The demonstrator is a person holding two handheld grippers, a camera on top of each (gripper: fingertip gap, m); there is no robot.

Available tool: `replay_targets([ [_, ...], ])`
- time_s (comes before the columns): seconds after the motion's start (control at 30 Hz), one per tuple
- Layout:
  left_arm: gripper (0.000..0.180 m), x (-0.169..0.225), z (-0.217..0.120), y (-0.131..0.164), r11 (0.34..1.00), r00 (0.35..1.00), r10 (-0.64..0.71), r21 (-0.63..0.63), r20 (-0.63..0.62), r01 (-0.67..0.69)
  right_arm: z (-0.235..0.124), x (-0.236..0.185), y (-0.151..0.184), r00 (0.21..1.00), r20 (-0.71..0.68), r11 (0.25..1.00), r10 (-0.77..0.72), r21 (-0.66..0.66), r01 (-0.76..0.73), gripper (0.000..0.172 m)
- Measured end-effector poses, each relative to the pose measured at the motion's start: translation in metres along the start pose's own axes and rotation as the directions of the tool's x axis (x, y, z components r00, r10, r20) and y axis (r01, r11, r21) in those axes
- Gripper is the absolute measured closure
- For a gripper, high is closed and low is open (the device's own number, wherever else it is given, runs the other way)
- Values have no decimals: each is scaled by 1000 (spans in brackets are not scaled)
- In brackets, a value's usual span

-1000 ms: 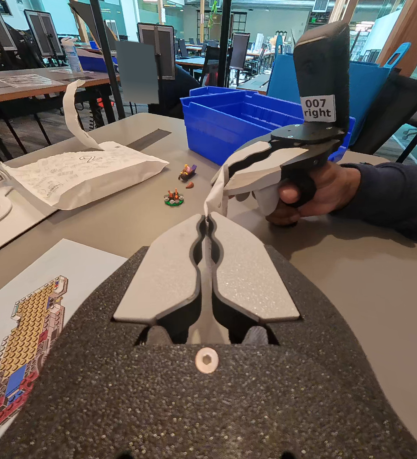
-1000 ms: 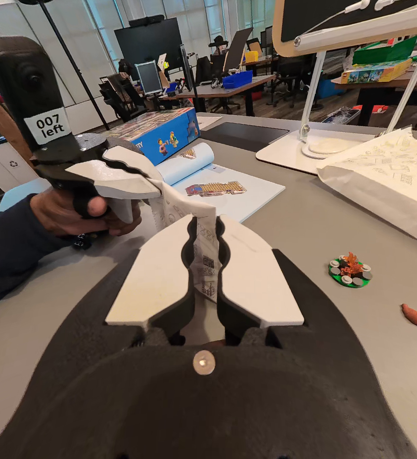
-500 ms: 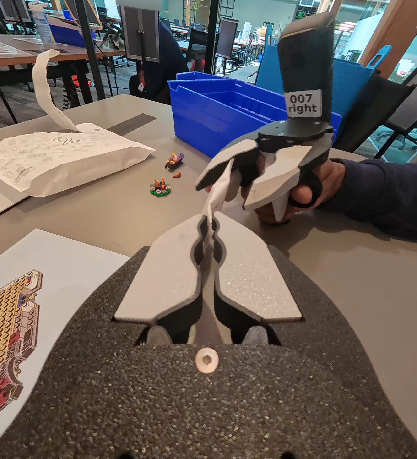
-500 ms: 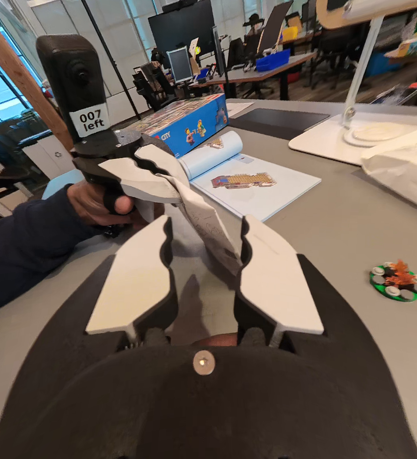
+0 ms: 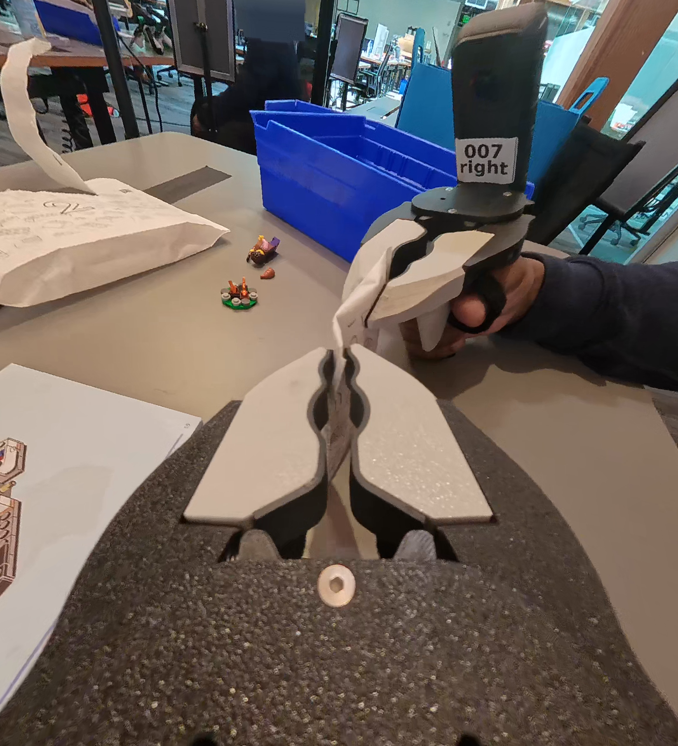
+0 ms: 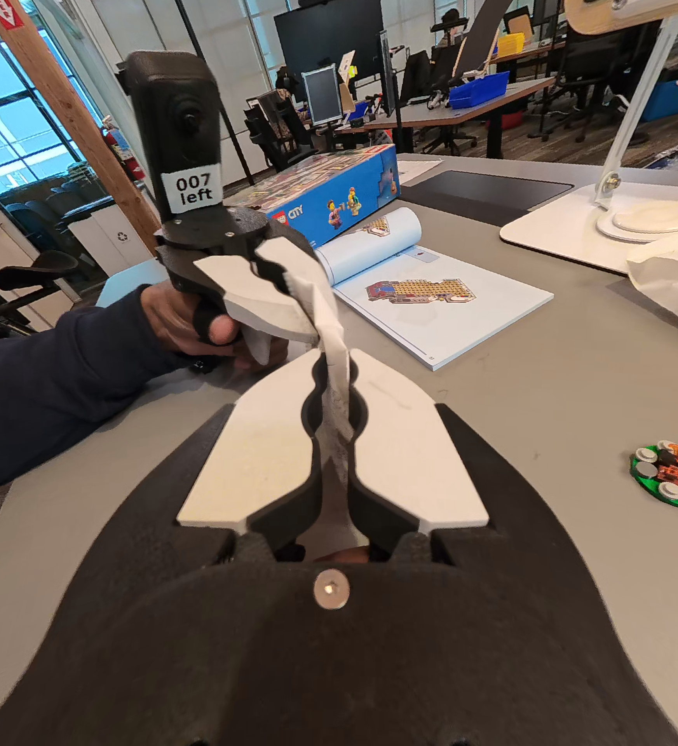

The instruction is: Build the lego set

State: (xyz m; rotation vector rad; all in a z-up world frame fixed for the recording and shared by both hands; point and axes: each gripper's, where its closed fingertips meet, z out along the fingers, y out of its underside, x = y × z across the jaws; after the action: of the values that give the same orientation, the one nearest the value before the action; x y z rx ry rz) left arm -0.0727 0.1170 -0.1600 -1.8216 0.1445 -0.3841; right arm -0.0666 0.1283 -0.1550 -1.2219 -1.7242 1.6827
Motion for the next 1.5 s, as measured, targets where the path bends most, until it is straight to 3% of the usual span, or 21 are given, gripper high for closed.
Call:
replay_targets([
  [0.1, 179, 4, -2, -5, 999, 999, 46, 22, -5, -46, 1, 2, 1, 1000, 1, 999, 32, -3, -32, 147],
  [0.2, 180, 9, -2, -5, 998, 997, 59, 22, -40, -58, 1, -1, 0, 999, 24, 999, 41, 4, -41, 148],
  [0.4, 179, 9, -3, -7, 999, 998, 27, 41, -54, -25, 0, -9, 0, 998, 59, 1000, 4, 4, -4, 166],
  [0.5, 164, 11, -5, -14, 993, 995, -43, 102, -94, 53, -2, -10, -2, 998, 67, 1000, -9, 20, 7, 170],
  [0.63, 165, 10, -7, -16, 991, 993, -54, 118, -105, 66, -3, -15, -4, 994, 102, 999, -25, 39, 21, 170],
  [0.73, 180, 14, -7, -17, 992, 993, -15, 124, -115, 30, -3, -17, -6, 994, 106, 998, -31, 49, 26, 168],
  [0.83, 180, 18, -8, -15, 994, 992, 49, 100, -116, -37, -5, -15, -13, 995, 97, 996, -10, 93, 1, 149],
  [0.9, 180, 21, -7, -15, 993, 990, 73, 99, -122, -61, -7, -18, -16, 993, 117, 994, -15, 111, 2, 150],
  [1.0, 180, 22, -7, -17, 992, 991, 65, 113, -119, -51, -9, -20, -18, 992, 120, 992, -34, 124, 19, 165],
  [1.13, 151, 16, -8, -23, 987, 992, -33, 152, -125, 52, -13, -18, -26, 993, 111, 985, -24, 170, 4, 171],
  [1.33, 164, 16, -8, -23, 985, 992, -25, 165, -126, 45, -26, -14, -45, 988, 145, 952, 42, 294, -84, 172],
  [1.5, 173, 13, -8, -23, 988, 997, 56, 150, -57, -47, -25, -8, -44, 996, 87, 956, 35, 289, -58, 168],
])
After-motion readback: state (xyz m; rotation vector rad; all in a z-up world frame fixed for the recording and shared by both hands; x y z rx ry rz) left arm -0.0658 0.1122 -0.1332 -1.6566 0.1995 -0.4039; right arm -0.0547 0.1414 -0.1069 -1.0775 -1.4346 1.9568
